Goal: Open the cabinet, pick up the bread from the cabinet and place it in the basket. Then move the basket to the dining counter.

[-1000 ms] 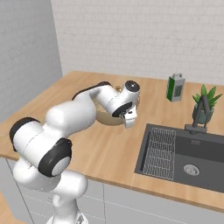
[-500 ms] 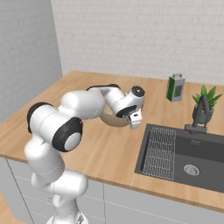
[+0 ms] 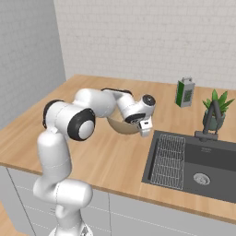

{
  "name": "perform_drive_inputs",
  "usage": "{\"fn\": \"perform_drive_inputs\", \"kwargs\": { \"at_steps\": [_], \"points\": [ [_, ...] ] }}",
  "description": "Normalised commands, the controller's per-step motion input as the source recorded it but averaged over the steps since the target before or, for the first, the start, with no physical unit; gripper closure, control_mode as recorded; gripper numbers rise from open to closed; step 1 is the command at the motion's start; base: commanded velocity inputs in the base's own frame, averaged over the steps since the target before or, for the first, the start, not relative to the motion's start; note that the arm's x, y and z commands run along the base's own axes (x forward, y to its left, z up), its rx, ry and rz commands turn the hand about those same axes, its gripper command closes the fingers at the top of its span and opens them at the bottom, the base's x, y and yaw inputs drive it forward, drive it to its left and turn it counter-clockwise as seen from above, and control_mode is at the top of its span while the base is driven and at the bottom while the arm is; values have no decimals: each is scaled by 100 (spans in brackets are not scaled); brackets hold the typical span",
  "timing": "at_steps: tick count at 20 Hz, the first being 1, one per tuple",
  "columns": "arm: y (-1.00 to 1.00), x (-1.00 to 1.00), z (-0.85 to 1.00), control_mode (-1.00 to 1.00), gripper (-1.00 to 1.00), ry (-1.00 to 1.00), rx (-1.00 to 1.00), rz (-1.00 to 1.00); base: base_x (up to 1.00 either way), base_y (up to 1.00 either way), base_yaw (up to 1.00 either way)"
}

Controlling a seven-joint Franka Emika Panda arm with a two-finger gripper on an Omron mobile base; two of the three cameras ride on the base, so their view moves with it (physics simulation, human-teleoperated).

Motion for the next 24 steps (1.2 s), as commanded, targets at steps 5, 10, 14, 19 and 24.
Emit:
{"fn": "perform_drive_inputs", "kwargs": {
  "at_steps": [5, 10, 14, 19, 24],
  "points": [
    [0, 14, -40, -100, 100, 0, 0, 0, 0, 0, 0],
    [0, 39, -21, -100, 100, 0, 0, 0, 0, 0, 0],
    [0, 2, -40, -100, 100, -2, -2, -1, 0, 0, 0],
    [0, -6, -41, -100, -100, -2, -4, -1, 0, 0, 0],
    [6, -18, 22, -100, -100, -10, 0, 0, 0, 0, 0]
  ]
}}
